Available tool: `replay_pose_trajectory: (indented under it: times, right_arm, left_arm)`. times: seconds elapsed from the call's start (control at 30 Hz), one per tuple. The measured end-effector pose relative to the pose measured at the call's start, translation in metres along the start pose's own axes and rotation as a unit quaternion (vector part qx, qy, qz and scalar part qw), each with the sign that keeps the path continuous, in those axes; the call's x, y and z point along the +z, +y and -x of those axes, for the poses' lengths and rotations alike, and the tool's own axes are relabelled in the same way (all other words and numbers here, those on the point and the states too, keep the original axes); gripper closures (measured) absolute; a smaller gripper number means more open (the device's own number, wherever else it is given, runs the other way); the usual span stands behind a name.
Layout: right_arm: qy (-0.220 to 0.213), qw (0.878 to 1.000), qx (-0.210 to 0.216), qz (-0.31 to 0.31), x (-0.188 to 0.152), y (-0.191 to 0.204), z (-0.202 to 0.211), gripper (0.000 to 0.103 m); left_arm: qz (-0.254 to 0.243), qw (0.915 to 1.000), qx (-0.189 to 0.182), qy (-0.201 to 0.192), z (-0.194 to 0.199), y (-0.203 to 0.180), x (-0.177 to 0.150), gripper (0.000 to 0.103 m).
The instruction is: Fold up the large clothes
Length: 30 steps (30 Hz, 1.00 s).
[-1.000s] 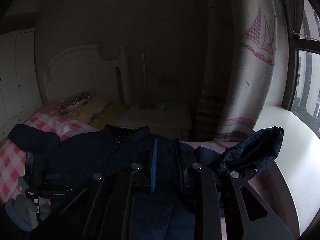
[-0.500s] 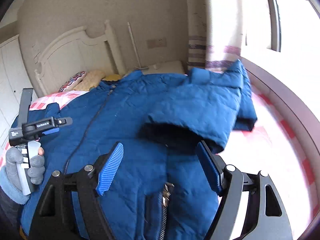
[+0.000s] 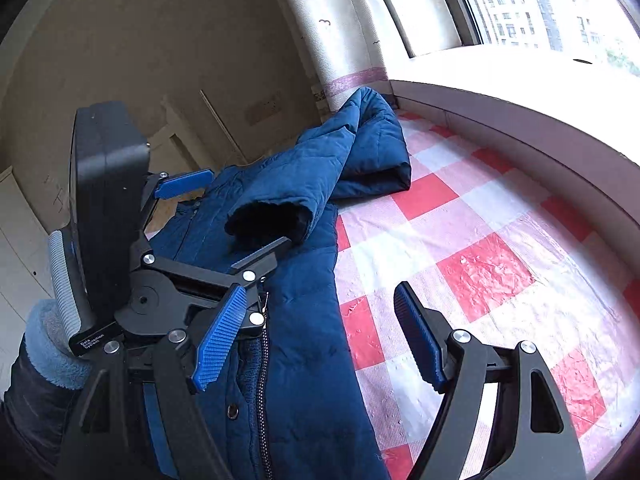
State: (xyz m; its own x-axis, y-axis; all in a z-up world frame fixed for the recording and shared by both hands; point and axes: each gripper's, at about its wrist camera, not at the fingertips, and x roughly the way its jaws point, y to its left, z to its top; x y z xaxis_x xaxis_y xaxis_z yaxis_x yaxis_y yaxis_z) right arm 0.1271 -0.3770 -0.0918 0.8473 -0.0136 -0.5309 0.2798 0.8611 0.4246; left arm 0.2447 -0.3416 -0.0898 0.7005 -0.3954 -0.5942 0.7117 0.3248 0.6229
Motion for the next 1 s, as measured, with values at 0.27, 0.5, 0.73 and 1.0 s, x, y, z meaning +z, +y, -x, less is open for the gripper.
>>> replay_pose_trajectory:
  times: [0.27,0.5,0.73,1.0]
  right_arm:
    - [-0.017,1.0,0.006,-0.022,-0.006,-0.008,0.013,0.03]
    - [-0.017,1.0,-0.001,-0.007,-0.004,-0.002,0.007,0.03]
    - [-0.013,1.0,-0.008,0.0,-0.003,0.002,0.004,0.029]
    - [0.022,0.993,-0.06,0.097,0.018,0.042,-0.015,0.029]
  left_arm:
    - [0.231,0.9686,-0.089,-0.026,0.012,0.097,-0.016,0.088]
    - [0.613,0.7183,-0.283,-0.166,0.089,0.307,-0.169,0.088]
    - [0.748,0.6278,-0.201,-0.079,0.064,0.322,-0.346,0.014]
    - [0.742,0.6392,-0.201,-0.021,0.023,0.28,-0.379,0.014]
